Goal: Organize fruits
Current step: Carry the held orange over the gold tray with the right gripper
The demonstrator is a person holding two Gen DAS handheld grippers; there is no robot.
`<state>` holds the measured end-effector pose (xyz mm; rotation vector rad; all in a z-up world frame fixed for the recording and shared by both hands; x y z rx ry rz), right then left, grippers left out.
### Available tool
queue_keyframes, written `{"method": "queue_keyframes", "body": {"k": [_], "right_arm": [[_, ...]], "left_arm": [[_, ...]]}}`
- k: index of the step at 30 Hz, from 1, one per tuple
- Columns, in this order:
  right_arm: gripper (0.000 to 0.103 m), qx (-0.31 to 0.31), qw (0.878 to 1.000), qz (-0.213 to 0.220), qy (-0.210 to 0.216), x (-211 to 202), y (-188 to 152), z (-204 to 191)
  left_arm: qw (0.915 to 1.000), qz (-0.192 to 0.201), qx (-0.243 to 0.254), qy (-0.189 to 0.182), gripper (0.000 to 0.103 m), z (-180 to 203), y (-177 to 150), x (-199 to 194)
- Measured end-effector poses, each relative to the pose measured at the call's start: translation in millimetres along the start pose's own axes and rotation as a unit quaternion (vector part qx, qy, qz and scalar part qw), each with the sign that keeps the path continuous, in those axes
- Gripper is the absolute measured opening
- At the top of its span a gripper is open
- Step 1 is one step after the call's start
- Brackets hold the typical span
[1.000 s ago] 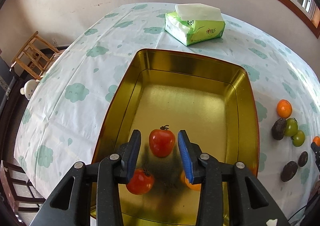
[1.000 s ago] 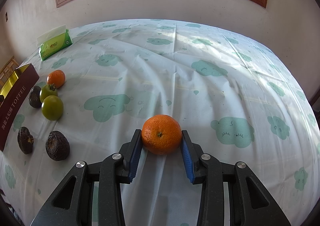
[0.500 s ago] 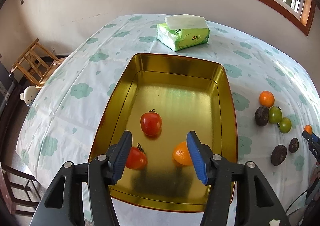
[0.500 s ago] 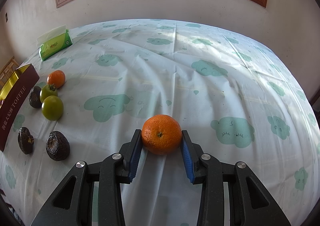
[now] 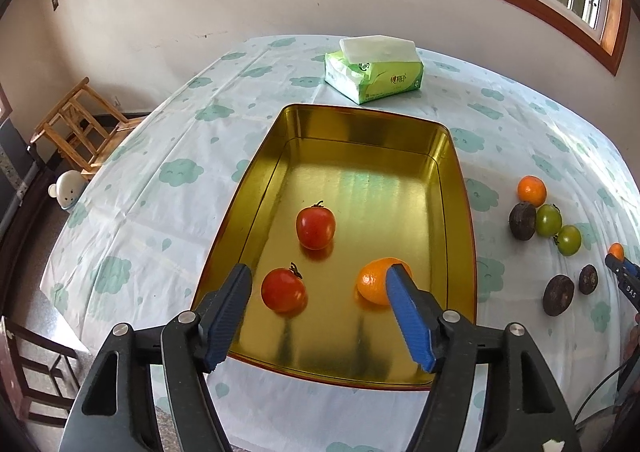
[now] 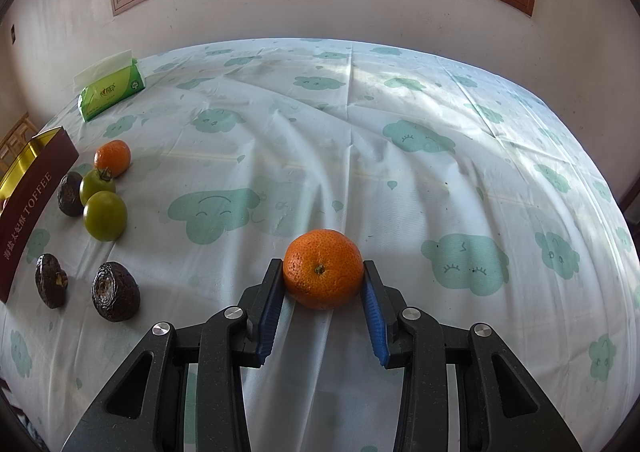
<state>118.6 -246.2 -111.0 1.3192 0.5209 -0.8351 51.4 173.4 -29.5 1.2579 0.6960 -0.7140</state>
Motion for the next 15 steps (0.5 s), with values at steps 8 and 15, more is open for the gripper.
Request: {"method": "queue_keyframes", "body": {"k": [8,15], "right_arm": [[0.038,-0.006,1.000,-0.004,-0.006,0.6,0.0,1.4],[0.037,-0.009,1.000,-0.005,-0.010,0.3,2.0,1.1]], "left_arm": [[0.9999,0.004,-0.010,0.000,0.071,-1.3,-5.4,-1.5],[0.9999,0.008,-0.012,0.003,0.072,-3.2,-9.0,-3.4]]}}
Point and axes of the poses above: each gripper's, at about its wrist camera, not at the fingertips, and x roughly the way its jaws point, z to its right, y to its top, the point moved 6 cm from there along x, roughly the way its jaws point, and after that the axes turned 14 degrees about -y, right-handed, at the moved point
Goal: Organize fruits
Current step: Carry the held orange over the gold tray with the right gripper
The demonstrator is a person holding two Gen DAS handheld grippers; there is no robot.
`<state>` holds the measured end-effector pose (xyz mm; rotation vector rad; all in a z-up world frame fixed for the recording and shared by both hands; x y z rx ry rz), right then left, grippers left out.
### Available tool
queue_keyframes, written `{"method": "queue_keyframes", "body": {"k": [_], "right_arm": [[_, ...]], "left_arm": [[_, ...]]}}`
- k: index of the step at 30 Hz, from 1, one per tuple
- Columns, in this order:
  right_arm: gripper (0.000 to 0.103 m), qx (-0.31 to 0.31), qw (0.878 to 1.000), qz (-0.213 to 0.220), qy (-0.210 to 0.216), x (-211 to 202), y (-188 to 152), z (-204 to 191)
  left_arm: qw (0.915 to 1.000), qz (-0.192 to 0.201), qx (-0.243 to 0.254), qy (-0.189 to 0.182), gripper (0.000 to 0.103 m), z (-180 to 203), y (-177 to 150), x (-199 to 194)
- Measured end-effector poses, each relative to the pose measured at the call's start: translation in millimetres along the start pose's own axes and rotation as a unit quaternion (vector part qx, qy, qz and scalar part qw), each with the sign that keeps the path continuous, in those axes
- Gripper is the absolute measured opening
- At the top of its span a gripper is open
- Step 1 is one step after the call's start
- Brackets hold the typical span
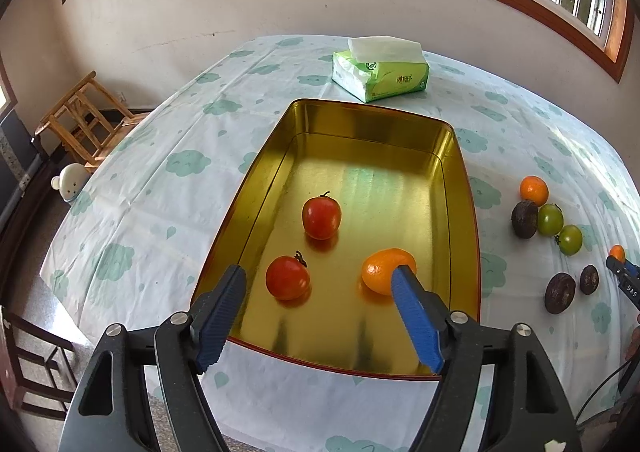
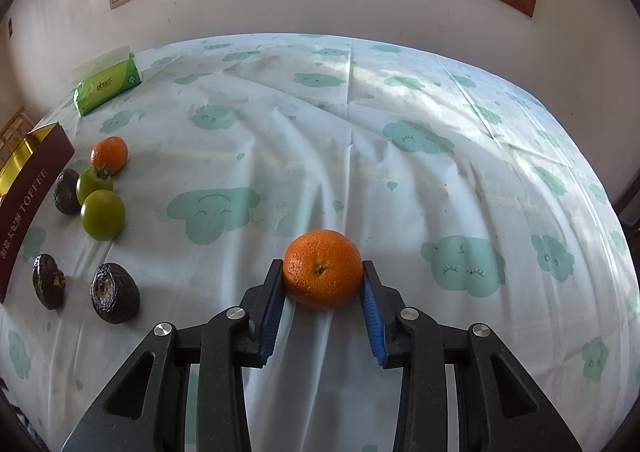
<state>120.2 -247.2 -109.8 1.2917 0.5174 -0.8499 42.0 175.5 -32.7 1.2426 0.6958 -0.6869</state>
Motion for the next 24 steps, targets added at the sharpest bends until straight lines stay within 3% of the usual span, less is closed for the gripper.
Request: {"method": "queue_keyframes", "body": {"k": [8,12,17,24], "right_arm": [[0.037,0.002,1.000,0.022,0.006,-24,16,-5],[0.037,-0.008,0.998,0.054,0.034,-54,34,-26],[0.037,-0.044,0.990,0.090,0.096,-94,55,-83],[0.037,-0.110,0.969,0.106,0.192,-131,65,-187]], "left_arm": [[0.9999,0.008,-0.010,0.001,0.073,-7,-1,-5],[0.9997,0.014,-0.021,0.006,0.075,-14,0,-9],[0.9989,0.019,-0.041,0.014,0.075,-27,-1,-14],[0.9972,0.024,-0.062,0.033,0.075,-49,-5,-24]]}}
Point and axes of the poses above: each gripper's, at about its wrist camera, not at the fingertips, and x roughly the way its jaws point, z to its right, y to its top, the point moved 6 cm from there along x, roughly the way its jaws point, and after that the axes turned 14 degrees about -y, right-handed, at the moved point
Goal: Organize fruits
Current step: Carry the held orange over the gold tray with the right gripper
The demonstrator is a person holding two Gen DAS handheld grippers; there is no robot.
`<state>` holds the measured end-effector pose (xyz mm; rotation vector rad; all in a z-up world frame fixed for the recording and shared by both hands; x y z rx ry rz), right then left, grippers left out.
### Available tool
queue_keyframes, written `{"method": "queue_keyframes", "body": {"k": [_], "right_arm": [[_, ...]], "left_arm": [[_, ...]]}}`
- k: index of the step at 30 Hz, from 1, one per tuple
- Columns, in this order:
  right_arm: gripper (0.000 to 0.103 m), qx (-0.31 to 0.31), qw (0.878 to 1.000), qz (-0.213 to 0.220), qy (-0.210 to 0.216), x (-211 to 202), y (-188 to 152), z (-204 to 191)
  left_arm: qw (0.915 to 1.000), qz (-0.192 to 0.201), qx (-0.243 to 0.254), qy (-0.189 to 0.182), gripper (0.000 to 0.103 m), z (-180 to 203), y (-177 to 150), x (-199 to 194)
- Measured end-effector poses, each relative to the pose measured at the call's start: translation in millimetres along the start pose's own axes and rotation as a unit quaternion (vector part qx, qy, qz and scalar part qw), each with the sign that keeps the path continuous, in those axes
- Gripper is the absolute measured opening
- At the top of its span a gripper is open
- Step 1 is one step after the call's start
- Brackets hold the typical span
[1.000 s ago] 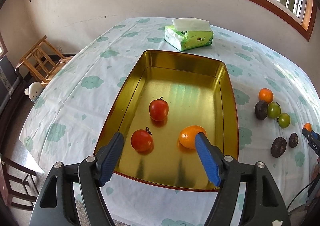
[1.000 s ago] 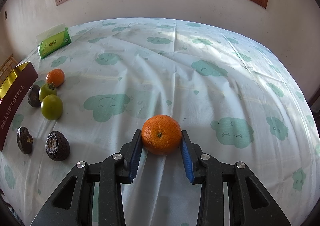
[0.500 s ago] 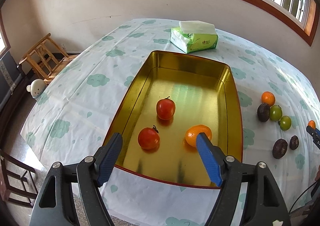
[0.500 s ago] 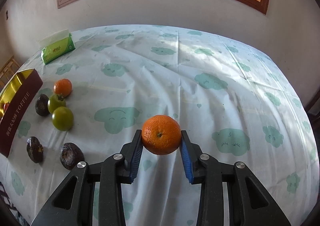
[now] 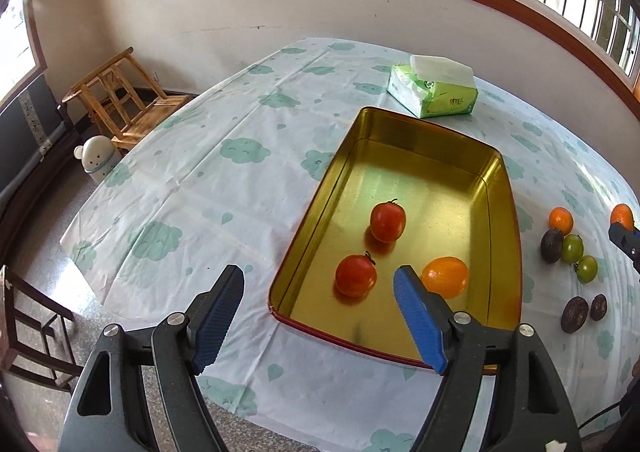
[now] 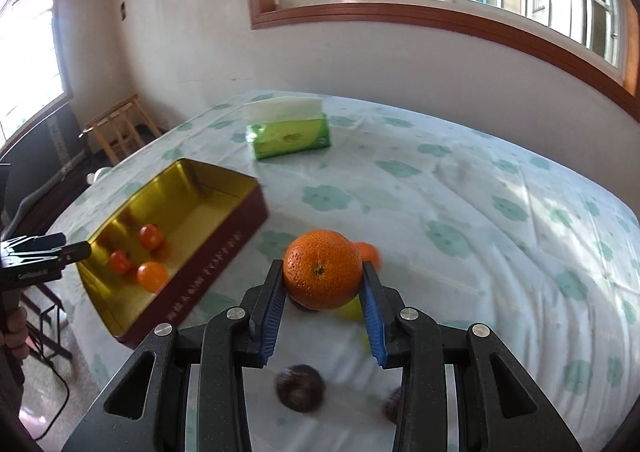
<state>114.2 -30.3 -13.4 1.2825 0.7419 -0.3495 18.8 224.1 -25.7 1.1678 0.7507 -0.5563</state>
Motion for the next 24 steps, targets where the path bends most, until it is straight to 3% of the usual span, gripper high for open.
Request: {"method": "queue_keyframes", "body": {"k": [6,12,24], "right_arm": [[0.037,-0.053,0.998,-0.007,0.045,18,10,-70],[0.037,-0.090,0.994,-0.024,0.062,44,12,-112],[0.037,-0.132,0.989,-0.050,0.053,79,10,-149]], "left_arm": [[0.9996,0.002,-0.019,0.023,0.075,-22,-3,-5],[0.9986,-0.003,-0.041,0.034,0.075,-40,-7,-6],[0.9968,-0.011,-0.062,0.048,0.075,-62,-13,-4]]}}
Point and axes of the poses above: each gripper's, at about its wrist camera, not at the fingertips, and x roughly the way its jaws point, z to its right, y to its top, the point moved 6 cm from there along x, roughly the way its jaws point, and after that the axes turned 14 degrees about -y, right-handed, at the moved point
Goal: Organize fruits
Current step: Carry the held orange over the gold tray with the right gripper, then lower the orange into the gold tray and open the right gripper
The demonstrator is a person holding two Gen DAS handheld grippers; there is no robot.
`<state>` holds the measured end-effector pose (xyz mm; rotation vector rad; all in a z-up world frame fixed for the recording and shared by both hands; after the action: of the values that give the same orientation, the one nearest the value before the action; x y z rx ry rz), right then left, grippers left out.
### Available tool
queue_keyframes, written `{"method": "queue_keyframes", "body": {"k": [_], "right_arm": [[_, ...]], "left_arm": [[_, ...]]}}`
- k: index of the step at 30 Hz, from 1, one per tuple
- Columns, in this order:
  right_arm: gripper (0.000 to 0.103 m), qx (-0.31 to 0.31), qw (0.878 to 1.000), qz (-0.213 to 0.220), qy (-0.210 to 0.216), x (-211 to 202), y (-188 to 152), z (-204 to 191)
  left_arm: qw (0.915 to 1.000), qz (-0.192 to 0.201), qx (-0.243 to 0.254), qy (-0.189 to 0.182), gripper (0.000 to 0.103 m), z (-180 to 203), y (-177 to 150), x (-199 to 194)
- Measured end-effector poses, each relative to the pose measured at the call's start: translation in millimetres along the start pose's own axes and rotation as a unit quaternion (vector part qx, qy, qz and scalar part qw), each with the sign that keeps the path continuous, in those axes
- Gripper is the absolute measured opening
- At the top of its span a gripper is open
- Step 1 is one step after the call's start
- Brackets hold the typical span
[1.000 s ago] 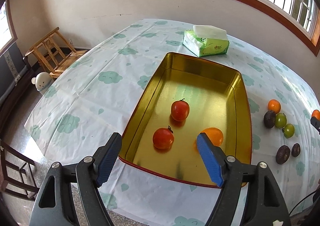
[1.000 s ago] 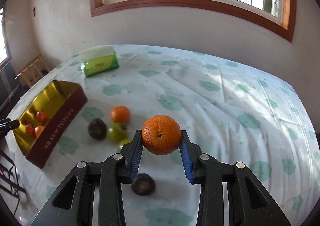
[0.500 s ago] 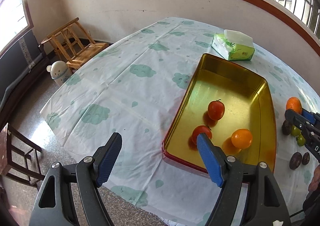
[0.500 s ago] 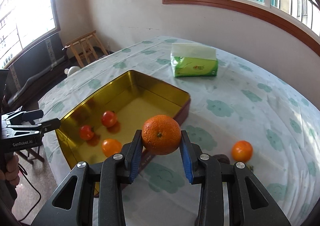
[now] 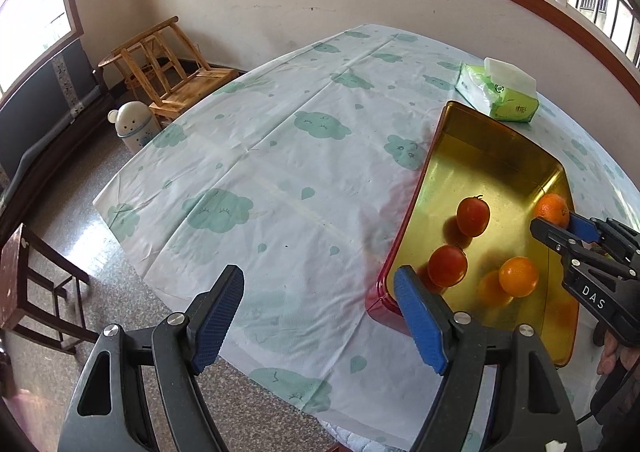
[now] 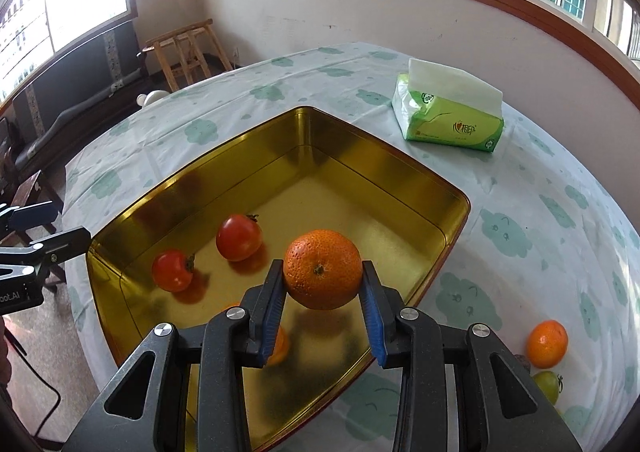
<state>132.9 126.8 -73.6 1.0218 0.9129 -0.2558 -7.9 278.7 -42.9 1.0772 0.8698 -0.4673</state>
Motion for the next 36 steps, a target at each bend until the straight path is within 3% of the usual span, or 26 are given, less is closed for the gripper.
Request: {"method": "queue_keyframes", "body": {"k": [18,36], "right_arm": [[0.038,-0.019,1.000,-0.006,-0.018,8,-7,-3],[0.044,-0.009,1.000,0.001,0.004,-4,-8,-7]], "left_arm": [[0.9998,0.013,-0.007,-0.012,0.075,0,3,-10],[0.9998,0.014,-0.011,-0.009,0.075,-2,-2,-17]]}}
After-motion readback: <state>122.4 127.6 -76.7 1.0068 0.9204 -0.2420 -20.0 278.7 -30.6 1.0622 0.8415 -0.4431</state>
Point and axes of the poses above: each gripper's, at about its wrist camera, not at the fingertips, and x roughly the way its jaws point, z to its right, y to its top, the point moved 6 cm from there along x, roughly the way its jaws point, and after that the axes turned 14 degrees about -y, right-handed, at the moved point
